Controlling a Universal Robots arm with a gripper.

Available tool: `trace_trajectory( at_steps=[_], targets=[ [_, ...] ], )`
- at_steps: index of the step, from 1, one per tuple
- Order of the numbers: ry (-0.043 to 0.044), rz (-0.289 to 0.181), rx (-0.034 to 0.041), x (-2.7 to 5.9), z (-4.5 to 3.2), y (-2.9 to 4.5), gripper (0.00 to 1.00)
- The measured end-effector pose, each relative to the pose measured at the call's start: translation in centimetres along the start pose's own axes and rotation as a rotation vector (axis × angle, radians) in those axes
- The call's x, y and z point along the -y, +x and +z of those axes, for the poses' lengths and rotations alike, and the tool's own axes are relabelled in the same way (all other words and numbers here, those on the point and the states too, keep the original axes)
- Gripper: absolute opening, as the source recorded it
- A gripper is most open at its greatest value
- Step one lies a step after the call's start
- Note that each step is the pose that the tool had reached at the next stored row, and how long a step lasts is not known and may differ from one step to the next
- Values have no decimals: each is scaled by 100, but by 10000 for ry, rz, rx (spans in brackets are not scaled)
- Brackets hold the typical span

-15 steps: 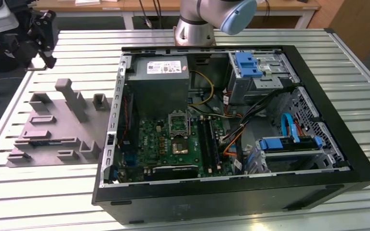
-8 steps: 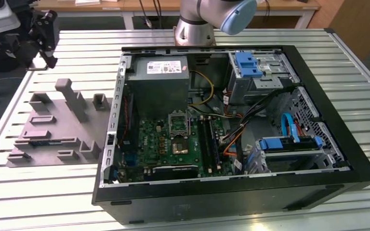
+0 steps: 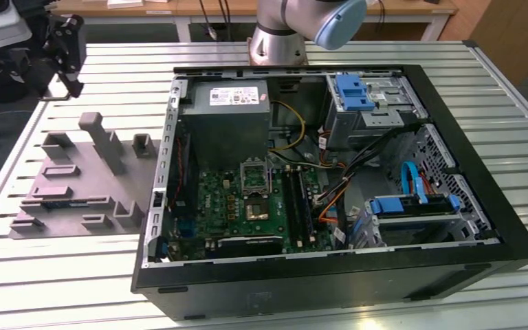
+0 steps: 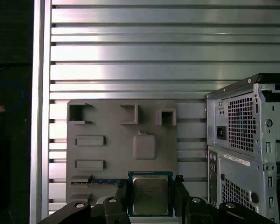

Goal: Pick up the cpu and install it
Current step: 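Pick up the cpu and move it towards the insertion slot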

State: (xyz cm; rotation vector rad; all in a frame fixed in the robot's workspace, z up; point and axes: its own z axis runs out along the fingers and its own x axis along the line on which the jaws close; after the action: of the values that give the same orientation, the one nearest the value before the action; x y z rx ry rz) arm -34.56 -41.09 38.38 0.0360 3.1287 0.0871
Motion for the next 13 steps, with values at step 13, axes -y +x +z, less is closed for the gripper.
trace_trajectory(
  at_steps=[13],
  targets=[
    [0, 0, 0, -1, 1, -29, 47]
  ],
)
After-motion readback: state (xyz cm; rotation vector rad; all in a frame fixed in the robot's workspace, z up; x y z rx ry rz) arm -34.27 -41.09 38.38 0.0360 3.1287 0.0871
